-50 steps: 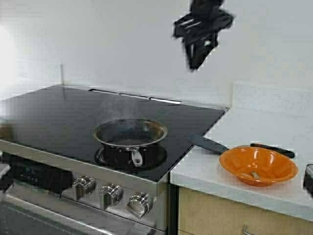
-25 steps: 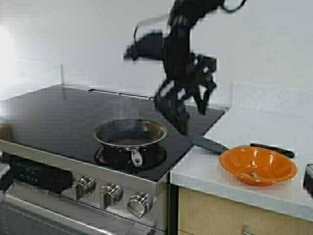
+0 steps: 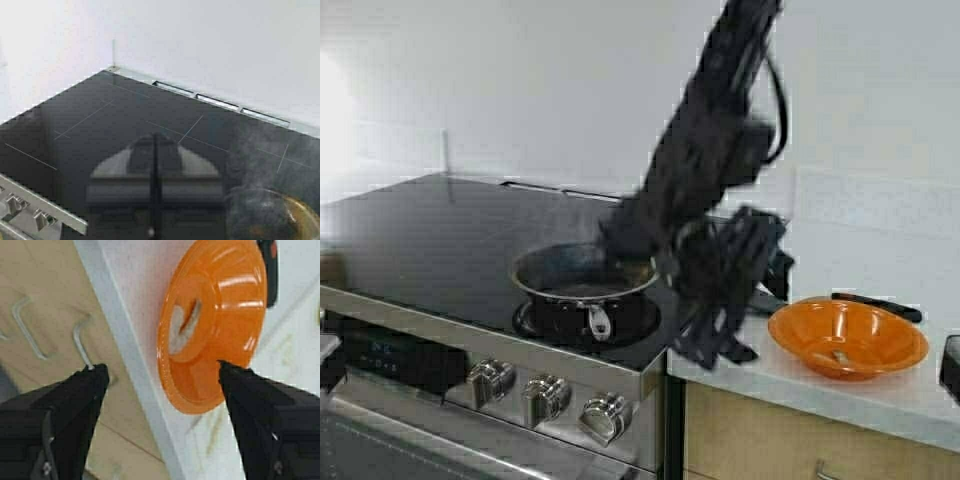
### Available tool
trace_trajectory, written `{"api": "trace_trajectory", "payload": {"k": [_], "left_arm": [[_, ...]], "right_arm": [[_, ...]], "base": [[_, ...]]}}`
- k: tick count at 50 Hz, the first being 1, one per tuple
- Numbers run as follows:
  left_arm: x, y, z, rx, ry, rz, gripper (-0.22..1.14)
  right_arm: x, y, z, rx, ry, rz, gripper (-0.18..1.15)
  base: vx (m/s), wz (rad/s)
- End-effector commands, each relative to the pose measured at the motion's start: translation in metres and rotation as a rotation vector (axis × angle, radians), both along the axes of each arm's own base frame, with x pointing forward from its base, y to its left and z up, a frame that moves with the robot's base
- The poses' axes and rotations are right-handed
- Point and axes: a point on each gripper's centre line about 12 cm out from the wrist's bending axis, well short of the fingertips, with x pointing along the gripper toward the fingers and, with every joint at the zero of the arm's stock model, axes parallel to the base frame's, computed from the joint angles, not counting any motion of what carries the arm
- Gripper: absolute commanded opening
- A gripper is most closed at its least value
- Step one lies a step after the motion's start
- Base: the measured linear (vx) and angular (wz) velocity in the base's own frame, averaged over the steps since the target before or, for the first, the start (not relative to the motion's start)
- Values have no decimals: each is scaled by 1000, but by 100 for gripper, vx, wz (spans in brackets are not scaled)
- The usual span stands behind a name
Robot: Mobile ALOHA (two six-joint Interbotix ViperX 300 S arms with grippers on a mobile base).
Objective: Add oil to the pan and cook the shrimp and serve it
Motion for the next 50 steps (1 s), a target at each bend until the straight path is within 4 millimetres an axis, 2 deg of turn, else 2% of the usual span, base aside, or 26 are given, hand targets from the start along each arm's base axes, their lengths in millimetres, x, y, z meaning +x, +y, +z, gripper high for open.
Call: {"api": "trace_trajectory", "payload": {"k": [1,10,28,34,41,50], "left_arm": [[2,0,6,3,-14,1,3],[2,0,6,3,-14,1,3],[2,0,6,3,-14,1,3],[2,0,6,3,-14,1,3],[2,0,6,3,-14,1,3],[2,0,6,4,-12,1,3]], "right_arm": [[11,-4,-13,-36,-36,-13,97],[24,-17,-30,-51,-49,-38,97],[41,-36,-38,-74,-46,-40,96],[44,-39,-39,-71,-43,-43,92],[45,-39,-40,-74,-42,-40,70],[44,-39,-39,-83,-35,-32,18]], "base": [[0,0],[0,0],[0,0],[0,0],[0,0],[0,0]]}}
